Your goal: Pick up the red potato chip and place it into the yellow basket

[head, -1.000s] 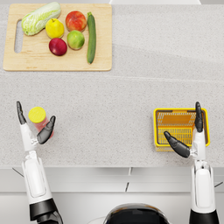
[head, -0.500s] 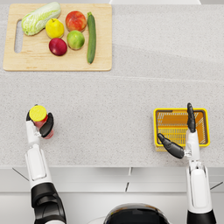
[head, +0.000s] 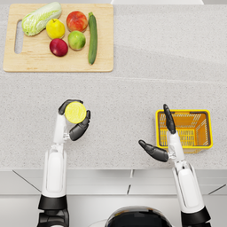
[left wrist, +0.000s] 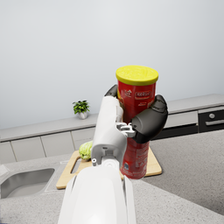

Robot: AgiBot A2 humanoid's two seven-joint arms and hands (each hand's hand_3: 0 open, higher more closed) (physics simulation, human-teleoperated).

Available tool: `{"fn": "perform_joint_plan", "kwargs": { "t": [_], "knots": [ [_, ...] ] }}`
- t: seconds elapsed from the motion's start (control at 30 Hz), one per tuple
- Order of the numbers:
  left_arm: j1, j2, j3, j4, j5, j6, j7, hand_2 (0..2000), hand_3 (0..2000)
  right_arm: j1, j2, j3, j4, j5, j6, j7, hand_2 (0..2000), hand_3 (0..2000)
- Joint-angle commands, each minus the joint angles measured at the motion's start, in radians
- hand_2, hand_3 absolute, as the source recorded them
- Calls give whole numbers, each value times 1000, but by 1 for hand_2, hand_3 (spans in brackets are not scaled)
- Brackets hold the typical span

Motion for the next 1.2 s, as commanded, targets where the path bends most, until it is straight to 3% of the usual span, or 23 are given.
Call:
{"fn": "perform_joint_plan", "kwargs": {
  "t": [0.03,0.27,0.43,0.5,0.6,0.63,0.67,0.77,0.8,0.83,0.9,0.97,1.07,1.2],
  "knots": [
    [46,34,154,-129,0,8,0,2000,2000,49,-36,66,-29,0,0,0,0,0],
    [79,125,343,-166,0,17,-1,2000,2000,106,-92,136,-97,0,0,0,0,0],
    [76,139,394,-166,0,-11,-1,2000,2000,134,-126,162,-109,0,4,0,0,0],
    [62,134,412,-171,0,14,0,2000,2000,143,-136,158,-118,0,2,0,0,0],
    [55,128,408,-173,3,-6,-2,2000,2000,143,-137,152,-115,1,47,-2,0,0],
    [54,126,405,-174,3,1,-4,2000,2000,140,-135,150,-115,2,54,-3,1361,327],
    [55,124,407,-174,4,6,-3,2000,2000,140,-134,147,-119,3,121,-5,2000,653],
    [50,118,408,-190,4,28,-4,2000,2000,119,-116,141,-123,4,191,-1,2000,1633],
    [46,115,405,-202,4,32,-3,639,1673,133,-126,149,-116,4,193,2,2000,1960],
    [39,112,386,-221,3,50,0,0,1347,132,-127,140,-112,3,183,-2,2000,2000],
    [24,103,312,-301,2,59,3,0,693,139,-136,79,-112,2,160,7,2000,2000],
    [10,98,132,-349,1,61,4,0,40,180,-162,-43,-112,1,200,8,2000,2000],
    [-17,109,-177,-358,0,62,4,0,0,246,-157,-223,-100,1,267,5,2000,2000],
    [-41,125,-388,-244,-1,63,5,0,0,244,-137,-383,-106,0,296,6,2000,2000]
  ]
}}
